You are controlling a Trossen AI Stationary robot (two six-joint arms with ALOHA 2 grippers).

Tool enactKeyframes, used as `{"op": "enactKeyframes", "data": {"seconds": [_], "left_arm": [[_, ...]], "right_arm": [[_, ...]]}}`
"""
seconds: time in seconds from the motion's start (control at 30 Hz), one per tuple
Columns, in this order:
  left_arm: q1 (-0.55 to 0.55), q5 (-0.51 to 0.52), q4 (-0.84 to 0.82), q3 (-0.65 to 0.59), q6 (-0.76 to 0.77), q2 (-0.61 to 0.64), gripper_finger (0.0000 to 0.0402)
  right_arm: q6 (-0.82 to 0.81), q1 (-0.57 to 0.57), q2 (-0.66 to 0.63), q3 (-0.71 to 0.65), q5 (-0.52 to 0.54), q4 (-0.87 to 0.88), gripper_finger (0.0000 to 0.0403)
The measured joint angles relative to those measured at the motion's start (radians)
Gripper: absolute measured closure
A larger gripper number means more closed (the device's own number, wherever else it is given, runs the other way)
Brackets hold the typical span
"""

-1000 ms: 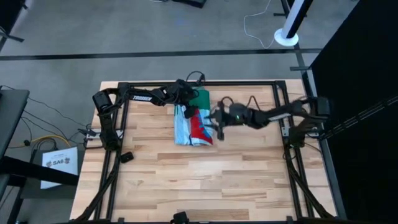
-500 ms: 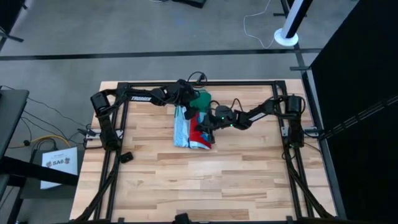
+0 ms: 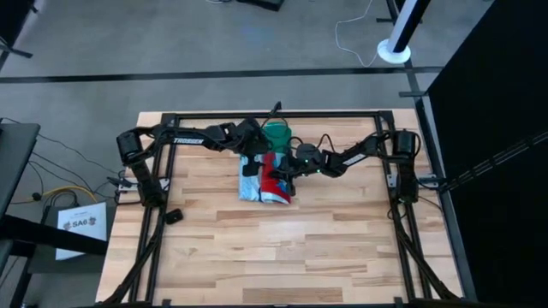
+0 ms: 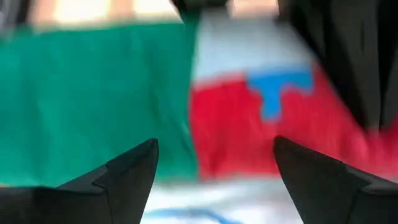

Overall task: Roll towel
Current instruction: Roll the multicolor dinosaur print towel

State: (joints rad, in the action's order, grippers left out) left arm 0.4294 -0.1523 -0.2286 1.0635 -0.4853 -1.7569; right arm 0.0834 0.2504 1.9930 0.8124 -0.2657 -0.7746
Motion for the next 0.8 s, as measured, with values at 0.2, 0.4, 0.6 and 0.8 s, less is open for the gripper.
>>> {"op": "enactKeyframes", "data": {"seconds": [0.2, 0.4, 0.6, 0.8], "left_arm": [[-0.001, 0.0, 0.08, -0.06, 0.001, 0.0, 0.0095], [0.003, -0.03, 0.214, -0.099, 0.044, -0.071, 0.0095], [0.003, -0.036, 0.296, -0.095, 0.056, -0.171, 0.0095], [-0.004, -0.042, 0.329, -0.097, 0.064, -0.175, 0.0095]], "right_arm": [[-0.004, -0.002, -0.012, -0.002, 0.005, 0.008, 0.0403], [0.019, -0.008, -0.081, -0.006, 0.02, 0.077, 0.0403], [0.126, -0.006, -0.282, -0.005, 0.02, 0.436, 0.0364], [0.251, 0.061, -0.496, -0.031, 0.216, 0.807, 0.0285]]}}
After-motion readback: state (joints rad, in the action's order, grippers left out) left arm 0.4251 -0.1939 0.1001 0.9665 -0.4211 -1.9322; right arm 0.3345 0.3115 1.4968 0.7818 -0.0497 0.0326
